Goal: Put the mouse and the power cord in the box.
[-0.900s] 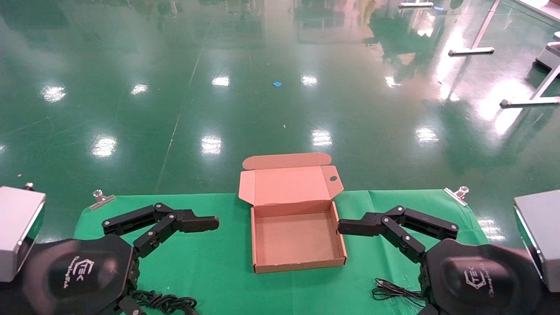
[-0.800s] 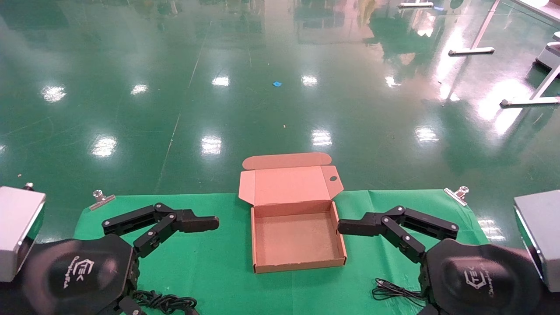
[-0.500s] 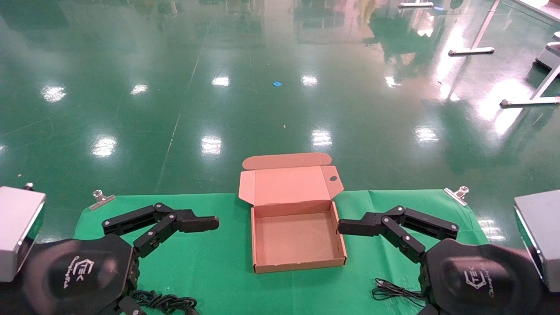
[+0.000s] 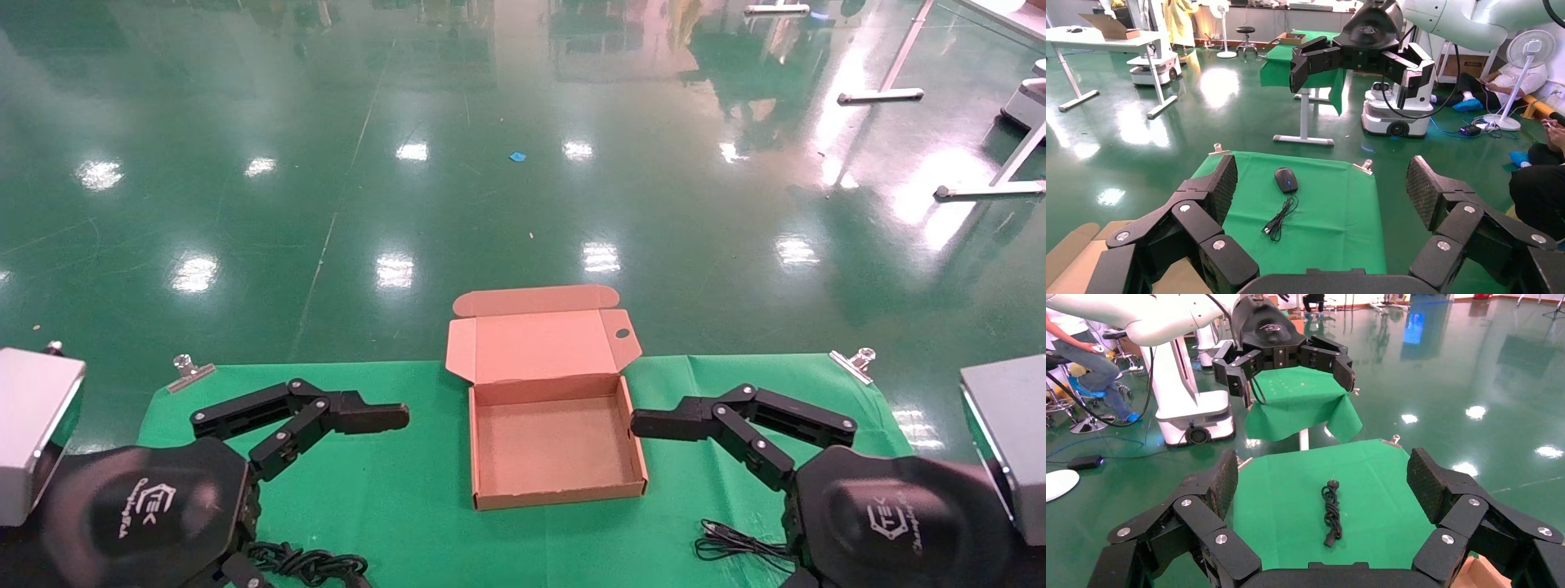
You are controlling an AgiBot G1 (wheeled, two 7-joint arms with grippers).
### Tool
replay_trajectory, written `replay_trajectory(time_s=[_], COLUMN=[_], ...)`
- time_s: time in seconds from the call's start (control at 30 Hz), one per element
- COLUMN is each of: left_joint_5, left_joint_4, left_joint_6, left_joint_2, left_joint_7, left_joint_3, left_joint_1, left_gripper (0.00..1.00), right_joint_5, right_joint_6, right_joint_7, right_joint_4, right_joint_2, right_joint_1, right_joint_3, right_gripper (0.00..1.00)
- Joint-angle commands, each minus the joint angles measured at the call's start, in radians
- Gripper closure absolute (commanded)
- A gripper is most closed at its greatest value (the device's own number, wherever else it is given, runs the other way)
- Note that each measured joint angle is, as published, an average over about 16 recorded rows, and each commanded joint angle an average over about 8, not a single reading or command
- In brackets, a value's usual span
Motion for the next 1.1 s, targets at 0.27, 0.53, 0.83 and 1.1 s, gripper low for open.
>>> replay_trajectory(time_s=[0.27,0.53,0.83,1.1], left_joint_5=[0.0,0.009,0.108,0.244], left_joint_4=[0.0,-0.003,-0.005,0.032], left_joint_6=[0.0,0.003,0.048,0.087], left_joint_2=[0.0,-0.004,-0.027,-0.038], left_joint_7=[0.0,0.003,-0.002,0.0], left_joint_3=[0.0,0.002,0.041,0.146], left_joint_1=[0.0,-0.005,-0.088,-0.197], left_gripper=[0.0,0.0,0.0,0.0], right_joint_5=[-0.001,-0.004,-0.059,-0.162], right_joint_6=[0.001,-0.002,-0.023,-0.064], right_joint_7=[-0.001,-0.006,-0.034,-0.09], right_joint_4=[-0.001,-0.001,-0.003,-0.071], right_joint_2=[-0.001,0.008,0.046,0.079], right_joint_1=[0.001,0.002,0.019,0.058], right_joint_3=[-0.001,0.003,-0.002,-0.038], right_gripper=[0.0,0.0,0.0,0.0])
